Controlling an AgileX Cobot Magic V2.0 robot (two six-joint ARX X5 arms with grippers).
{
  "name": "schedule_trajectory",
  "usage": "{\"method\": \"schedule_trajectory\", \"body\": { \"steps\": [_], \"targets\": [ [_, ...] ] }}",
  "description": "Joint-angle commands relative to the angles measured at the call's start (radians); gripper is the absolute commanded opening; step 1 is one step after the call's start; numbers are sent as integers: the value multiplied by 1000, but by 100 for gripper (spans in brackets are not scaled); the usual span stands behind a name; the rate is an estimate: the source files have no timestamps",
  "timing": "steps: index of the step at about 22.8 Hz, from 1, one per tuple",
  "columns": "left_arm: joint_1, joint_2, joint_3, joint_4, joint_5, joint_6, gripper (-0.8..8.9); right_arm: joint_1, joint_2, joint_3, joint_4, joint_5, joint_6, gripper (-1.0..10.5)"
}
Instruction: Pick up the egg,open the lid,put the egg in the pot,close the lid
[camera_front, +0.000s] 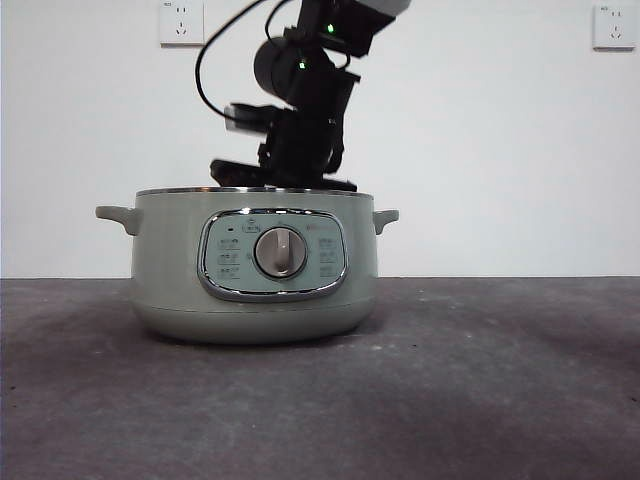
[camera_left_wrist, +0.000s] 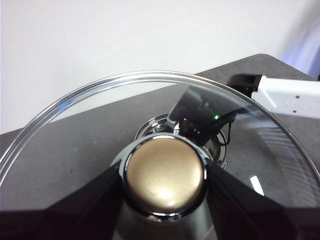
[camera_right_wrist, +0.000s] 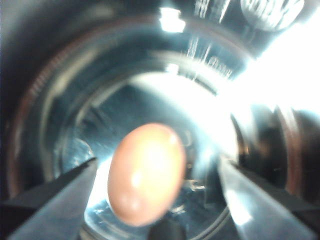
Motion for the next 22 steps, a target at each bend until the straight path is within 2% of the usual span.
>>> {"method": "schedule_trajectory", "body": {
  "steps": [1,6,8,15,20,22],
  "targets": [
    [3,-5,7,16,1,8,-8,2,6,116,-65,-6,-3,452],
    [3,6,7,16,1,13,-8,0,-7,466,-337,-16,-4,445],
    [3,8,7,16,1,14,-8,-8,-37,541,-417,-20,-1,442],
    [1,41,7,16,8,25,-8,-20,-345,451,-420,-20,3,440],
    [-45,140,7,108,16,47,-8,-20,-708,140,-420,-18,-31,440],
    [-52,178,3,132,60,46,-8,-20,-814,42,-420,-13,-31,440]
  ]
}}
